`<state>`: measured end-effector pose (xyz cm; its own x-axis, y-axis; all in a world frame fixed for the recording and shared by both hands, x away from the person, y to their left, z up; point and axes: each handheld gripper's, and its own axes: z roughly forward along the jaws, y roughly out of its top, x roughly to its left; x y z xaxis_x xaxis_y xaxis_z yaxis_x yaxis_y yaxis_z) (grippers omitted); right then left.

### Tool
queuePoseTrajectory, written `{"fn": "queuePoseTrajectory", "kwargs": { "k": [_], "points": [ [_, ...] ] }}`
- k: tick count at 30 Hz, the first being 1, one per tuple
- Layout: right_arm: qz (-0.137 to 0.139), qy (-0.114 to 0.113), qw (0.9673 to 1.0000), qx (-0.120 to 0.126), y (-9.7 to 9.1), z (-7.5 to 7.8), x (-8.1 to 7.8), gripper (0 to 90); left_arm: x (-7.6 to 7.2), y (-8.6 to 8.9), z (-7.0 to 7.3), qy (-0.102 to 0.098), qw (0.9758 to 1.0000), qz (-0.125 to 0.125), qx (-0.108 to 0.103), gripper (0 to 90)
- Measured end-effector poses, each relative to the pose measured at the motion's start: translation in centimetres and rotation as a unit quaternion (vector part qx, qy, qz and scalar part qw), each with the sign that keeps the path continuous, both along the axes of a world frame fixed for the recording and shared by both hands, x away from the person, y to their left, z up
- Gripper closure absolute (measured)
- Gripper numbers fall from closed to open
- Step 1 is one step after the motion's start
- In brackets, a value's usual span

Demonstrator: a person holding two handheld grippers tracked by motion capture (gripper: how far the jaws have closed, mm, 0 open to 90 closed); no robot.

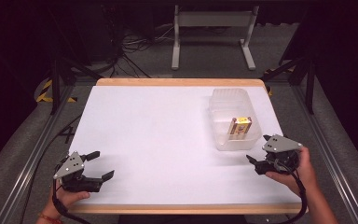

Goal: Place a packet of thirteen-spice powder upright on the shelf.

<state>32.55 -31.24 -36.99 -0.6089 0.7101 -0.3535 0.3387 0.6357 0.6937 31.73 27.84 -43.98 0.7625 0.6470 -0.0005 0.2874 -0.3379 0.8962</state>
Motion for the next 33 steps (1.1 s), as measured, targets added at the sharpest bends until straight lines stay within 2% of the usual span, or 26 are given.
{"fn": "queuePoseTrajectory", "kwargs": {
  "k": [9,18,19,21,24,29,30,33],
  "points": [
    [-0.010,0.005,0.9999,0.003,-0.9,-1.8,-0.7,12.4,0.3,-0.2,0.0,0.000,1.0000,-0.007,0.004,10.6],
    [-0.039,-0.002,0.9986,0.036,-2.8,-3.8,-1.7,11.9,0.7,-0.5,0.0,-0.002,0.9999,-0.012,0.005,10.5],
    [-0.044,-0.009,0.9976,0.053,-3.4,-4.2,-2.2,11.9,0.8,-0.6,0.0,-0.003,0.9999,-0.014,0.006,10.5],
    [-0.052,-0.019,0.9963,0.065,-4.0,-4.5,-2.6,11.6,1.0,-0.6,0.0,-0.002,0.9999,-0.014,0.006,10.5],
    [-0.071,-0.032,0.9919,0.100,-4.9,-5.2,-3.3,9.7,1.2,-0.8,0.0,-0.003,0.9998,-0.019,0.005,10.4],
    [-0.103,-0.047,0.9853,0.128,-6.2,-5.9,-4.1,8.1,1.4,-1.1,0.0,-0.002,0.9997,-0.023,0.009,10.3],
    [-0.103,-0.047,0.9853,0.128,-6.2,-5.9,-4.1,8.1,1.4,-1.1,0.0,-0.002,0.9997,-0.024,0.008,10.3],
    [-0.123,-0.056,0.9806,0.142,-6.6,-6.0,-4.3,7.0,1.5,-1.2,0.0,-0.003,0.9996,-0.027,0.007,10.2]
  ]
}}
